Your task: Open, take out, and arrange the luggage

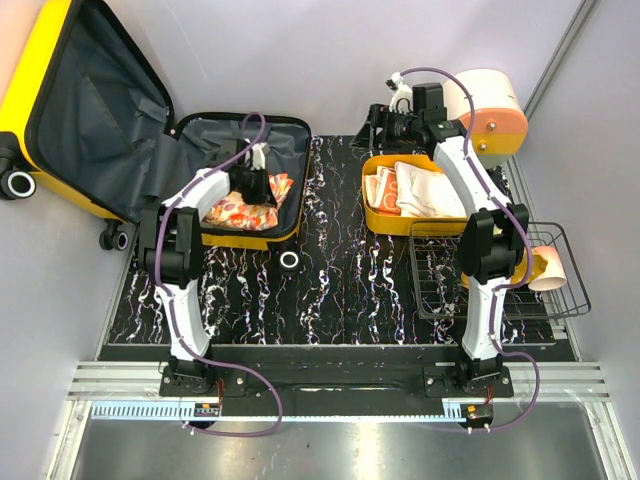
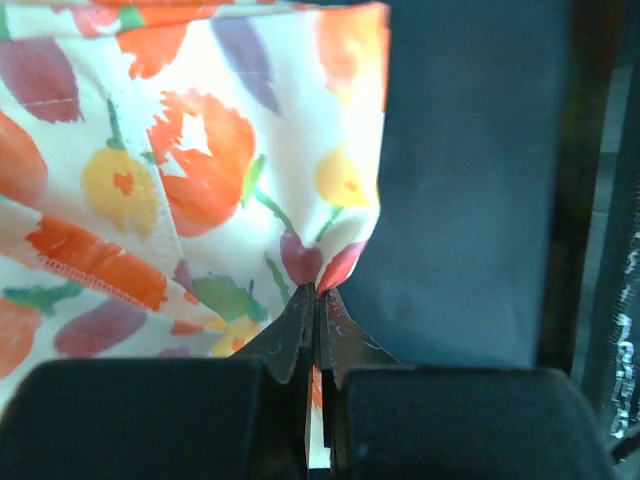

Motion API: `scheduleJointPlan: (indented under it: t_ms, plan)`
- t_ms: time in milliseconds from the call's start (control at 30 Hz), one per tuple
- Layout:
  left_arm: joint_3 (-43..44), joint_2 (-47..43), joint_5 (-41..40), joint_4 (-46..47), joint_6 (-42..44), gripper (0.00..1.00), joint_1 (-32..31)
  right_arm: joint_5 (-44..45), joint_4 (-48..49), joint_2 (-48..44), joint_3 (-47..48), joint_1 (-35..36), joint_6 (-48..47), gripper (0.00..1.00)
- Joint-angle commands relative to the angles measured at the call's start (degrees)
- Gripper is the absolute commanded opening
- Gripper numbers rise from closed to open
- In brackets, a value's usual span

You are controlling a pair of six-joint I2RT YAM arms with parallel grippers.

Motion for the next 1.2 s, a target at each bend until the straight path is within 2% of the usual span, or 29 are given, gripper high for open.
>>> scheduleJointPlan:
  t_ms: [0, 133, 367, 433, 533, 667, 900, 1167]
  plan:
    - [1.4, -6.6, 10.0, 2.6, 1.0, 0.0, 2.6, -4.0, 6.0, -1.2, -1.5, 2.8, 3.0, 0.75]
    - [3.5, -6.5, 11.8, -0.9, 6.3, 0.0, 3.2, -4.4, 7.3, -0.7, -2.6, 4.6, 3.8, 0.75]
    - [2.0, -7.9, 16.4, -0.2, 6.7, 0.0, 5.1, -4.3, 11.6, 1.1, -3.6, 9.7, 9.1, 0.78]
    - [1.6, -8.2, 17.5, 0.4, 6.3, 0.0, 5.6, -3.9, 14.9, 1.7, -4.2, 11.2, 13.4, 0.8]
    - [1.1, -8.8, 18.0, 1.3, 5.8, 0.0, 6.2, 0.3, 15.0, 4.2, -1.9, 15.0, 19.7, 0.81]
    - [0.4, -9.3, 18.4, 2.1, 5.2, 0.0, 6.6, 9.1, 9.3, 8.6, 3.9, 18.7, 23.6, 0.8]
    - [-1.2, -10.4, 19.3, 4.2, 4.0, 0.0, 7.0, 18.7, 5.4, 12.7, 10.1, 22.6, 27.4, 0.78]
    - [-2.4, -11.3, 20.1, 5.7, 3.5, 0.0, 7.0, 27.2, 3.9, 16.8, 12.7, 25.0, 29.5, 0.79]
